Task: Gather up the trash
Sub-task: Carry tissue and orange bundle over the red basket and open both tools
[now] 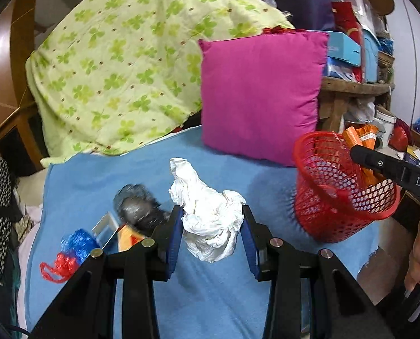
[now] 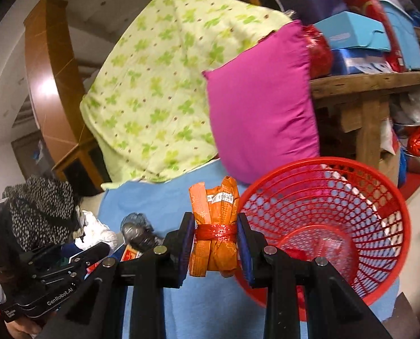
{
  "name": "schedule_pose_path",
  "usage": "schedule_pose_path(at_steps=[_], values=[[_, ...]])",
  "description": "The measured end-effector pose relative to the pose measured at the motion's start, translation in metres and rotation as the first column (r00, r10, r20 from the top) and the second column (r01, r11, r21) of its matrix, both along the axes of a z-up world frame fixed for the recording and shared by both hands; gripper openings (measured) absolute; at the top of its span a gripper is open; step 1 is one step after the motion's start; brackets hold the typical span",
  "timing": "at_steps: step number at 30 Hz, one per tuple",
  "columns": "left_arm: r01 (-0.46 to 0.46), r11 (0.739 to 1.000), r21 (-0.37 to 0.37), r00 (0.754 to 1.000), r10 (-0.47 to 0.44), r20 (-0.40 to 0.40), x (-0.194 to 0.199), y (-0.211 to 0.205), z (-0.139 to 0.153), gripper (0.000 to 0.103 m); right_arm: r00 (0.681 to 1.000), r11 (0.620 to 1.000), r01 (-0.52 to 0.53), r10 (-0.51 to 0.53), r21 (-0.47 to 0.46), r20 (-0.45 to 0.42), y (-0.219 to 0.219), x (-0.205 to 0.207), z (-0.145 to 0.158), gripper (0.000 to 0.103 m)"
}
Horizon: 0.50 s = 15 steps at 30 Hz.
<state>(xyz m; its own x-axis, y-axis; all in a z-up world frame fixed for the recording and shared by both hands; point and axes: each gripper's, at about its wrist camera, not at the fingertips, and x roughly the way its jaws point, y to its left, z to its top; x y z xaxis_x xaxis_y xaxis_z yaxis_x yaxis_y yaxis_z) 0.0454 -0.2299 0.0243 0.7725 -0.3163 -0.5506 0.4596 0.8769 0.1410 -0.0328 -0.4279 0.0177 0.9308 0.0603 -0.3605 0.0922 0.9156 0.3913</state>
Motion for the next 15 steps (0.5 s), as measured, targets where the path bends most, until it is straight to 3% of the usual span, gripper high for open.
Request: schedule_pose_path(at_steps=[15], values=[[0.111,0.993,0.032,0.993,-0.113,0.042,-0.009,-0.072,0.020,0.042,0.993,0.987,0.108,-0.114,0.115,0.039,-0.056,-0.023,-0.010,0.031]])
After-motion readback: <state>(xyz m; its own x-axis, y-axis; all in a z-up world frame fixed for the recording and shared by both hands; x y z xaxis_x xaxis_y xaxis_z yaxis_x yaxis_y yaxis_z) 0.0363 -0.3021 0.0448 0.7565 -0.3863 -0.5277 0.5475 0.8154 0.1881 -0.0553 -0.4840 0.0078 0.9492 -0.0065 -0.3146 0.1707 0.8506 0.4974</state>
